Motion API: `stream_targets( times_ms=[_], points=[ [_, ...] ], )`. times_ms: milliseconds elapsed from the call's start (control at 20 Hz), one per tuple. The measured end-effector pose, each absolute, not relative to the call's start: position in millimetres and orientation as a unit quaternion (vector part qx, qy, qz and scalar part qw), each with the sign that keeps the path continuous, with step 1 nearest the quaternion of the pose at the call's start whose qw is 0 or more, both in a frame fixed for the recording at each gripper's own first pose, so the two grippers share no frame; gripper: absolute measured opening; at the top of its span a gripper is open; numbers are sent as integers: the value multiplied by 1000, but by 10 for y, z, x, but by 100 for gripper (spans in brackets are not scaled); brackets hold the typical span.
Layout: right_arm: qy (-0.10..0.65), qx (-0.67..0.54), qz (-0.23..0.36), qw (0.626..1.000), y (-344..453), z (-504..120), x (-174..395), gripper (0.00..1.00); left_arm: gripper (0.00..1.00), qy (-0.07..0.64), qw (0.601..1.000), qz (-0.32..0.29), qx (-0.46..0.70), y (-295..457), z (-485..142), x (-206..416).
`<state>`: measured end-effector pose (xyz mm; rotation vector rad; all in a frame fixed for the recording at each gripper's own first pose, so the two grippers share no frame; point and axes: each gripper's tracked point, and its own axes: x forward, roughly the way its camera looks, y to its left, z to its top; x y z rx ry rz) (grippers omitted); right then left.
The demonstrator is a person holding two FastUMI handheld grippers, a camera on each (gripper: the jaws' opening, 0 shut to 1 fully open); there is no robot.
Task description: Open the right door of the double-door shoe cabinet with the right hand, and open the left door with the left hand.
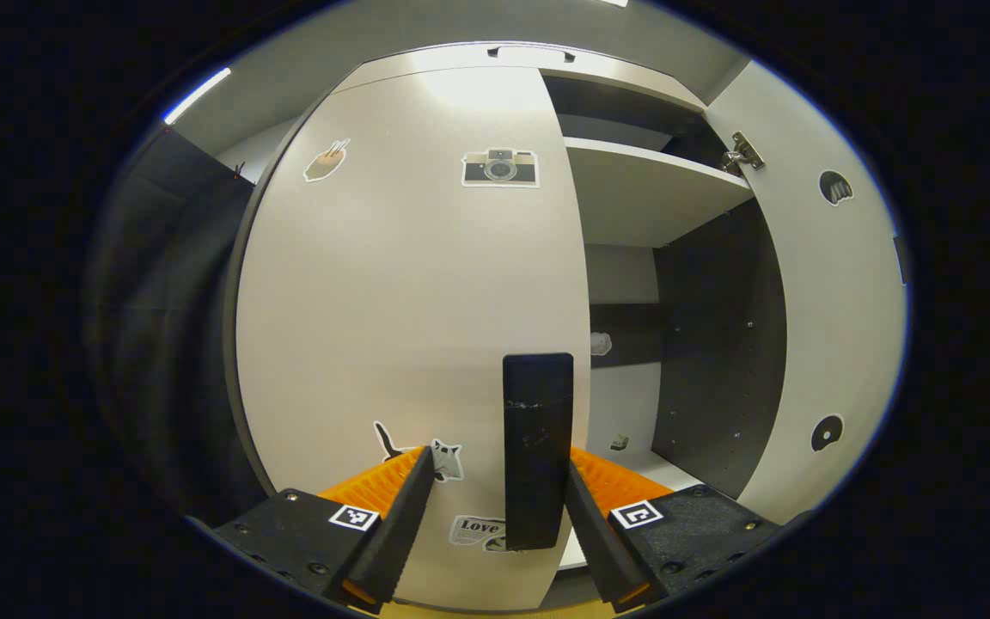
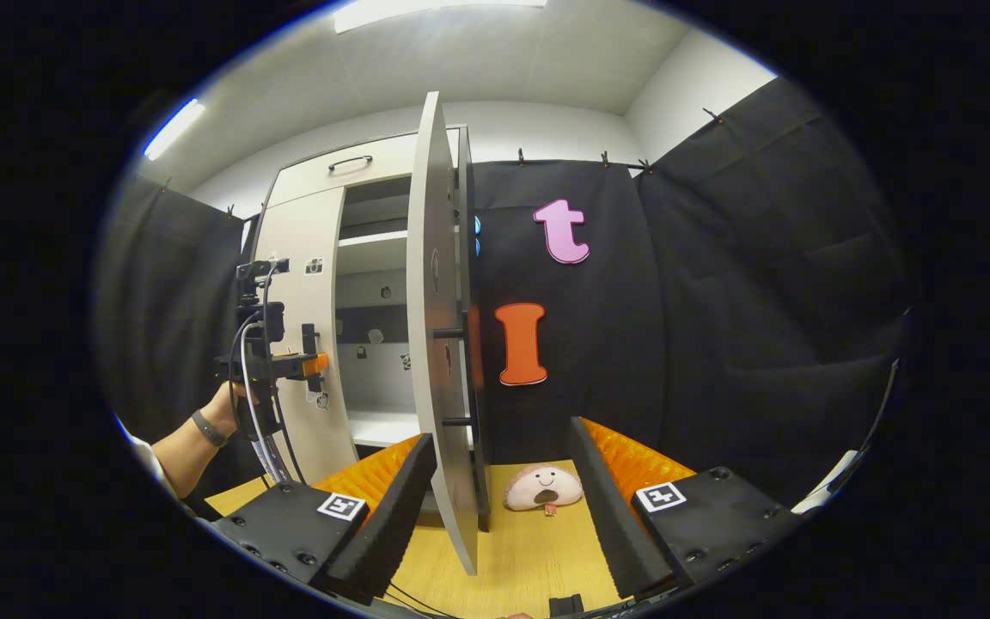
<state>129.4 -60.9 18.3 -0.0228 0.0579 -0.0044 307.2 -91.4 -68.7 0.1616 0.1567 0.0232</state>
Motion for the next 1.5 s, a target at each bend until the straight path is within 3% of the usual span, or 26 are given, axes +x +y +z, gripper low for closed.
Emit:
stream_targets(
  times_ms=[50,150,250,1250,1500],
  points=[
    [29,-10,-4,1000,-608,178,1269,94,73,78,994,-14,74,-1047,-703,3066],
    [30,-12,-9,999,-615,171,1206,99,26,63,996,-8,68,-1107,-685,3010],
    [32,-15,-12,999,-577,166,1178,99,23,61,995,-13,76,-1076,-708,3039],
    [22,-14,-52,998,-77,241,640,99,23,76,988,-109,79,-758,-534,2386],
    [25,-9,-61,998,24,149,571,100,22,68,987,-109,98,-571,-451,2300]
  ],
)
